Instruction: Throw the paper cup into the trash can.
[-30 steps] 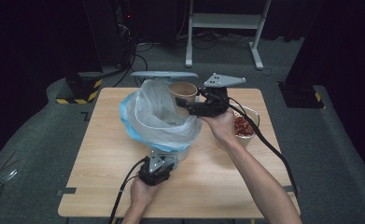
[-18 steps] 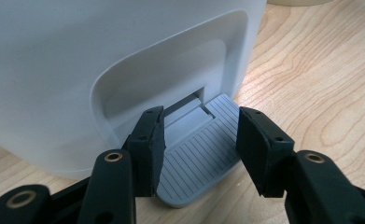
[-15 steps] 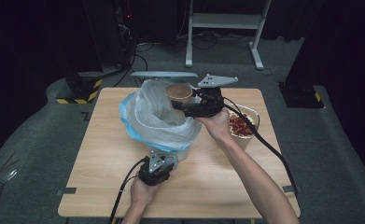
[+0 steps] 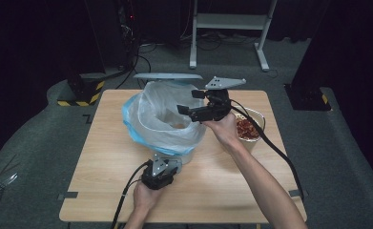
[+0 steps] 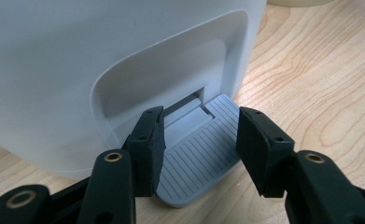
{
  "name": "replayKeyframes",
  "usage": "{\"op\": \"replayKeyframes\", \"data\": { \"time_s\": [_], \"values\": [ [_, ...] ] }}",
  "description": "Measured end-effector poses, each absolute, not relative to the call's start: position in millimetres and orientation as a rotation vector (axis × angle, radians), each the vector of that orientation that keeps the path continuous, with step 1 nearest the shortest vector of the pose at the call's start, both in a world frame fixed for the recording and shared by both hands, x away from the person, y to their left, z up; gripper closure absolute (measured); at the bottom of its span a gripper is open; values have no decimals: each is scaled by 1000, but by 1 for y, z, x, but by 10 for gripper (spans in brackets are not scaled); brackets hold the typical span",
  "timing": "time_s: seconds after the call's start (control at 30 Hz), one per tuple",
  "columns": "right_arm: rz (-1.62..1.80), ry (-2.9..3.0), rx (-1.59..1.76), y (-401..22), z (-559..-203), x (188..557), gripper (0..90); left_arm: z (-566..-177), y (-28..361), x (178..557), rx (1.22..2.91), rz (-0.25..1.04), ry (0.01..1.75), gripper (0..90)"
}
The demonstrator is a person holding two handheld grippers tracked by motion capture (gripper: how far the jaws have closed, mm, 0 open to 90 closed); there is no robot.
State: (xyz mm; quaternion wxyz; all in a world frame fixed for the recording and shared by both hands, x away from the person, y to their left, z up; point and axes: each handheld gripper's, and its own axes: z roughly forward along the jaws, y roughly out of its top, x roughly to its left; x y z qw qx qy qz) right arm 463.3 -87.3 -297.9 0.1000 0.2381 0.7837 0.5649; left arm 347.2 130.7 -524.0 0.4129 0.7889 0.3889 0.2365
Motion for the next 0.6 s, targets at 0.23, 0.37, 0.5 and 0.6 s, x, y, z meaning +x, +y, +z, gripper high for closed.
{"op": "replayKeyframes", "data": {
  "time_s": [0.23, 0.37, 0.5, 0.6],
  "values": [
    [1647, 2295, 681, -93, -297, 456, 233, -524, 131, 347, 1984, 595, 977, 519],
    [1631, 2276, 678, -96, -294, 452, 253, -524, 131, 347, 1984, 595, 978, 519],
    [1621, 2262, 677, -100, -291, 449, 267, -524, 131, 347, 1984, 594, 977, 519],
    [1628, 2243, 679, -107, -287, 446, 286, -524, 131, 347, 1984, 594, 977, 519]
  ]
}}
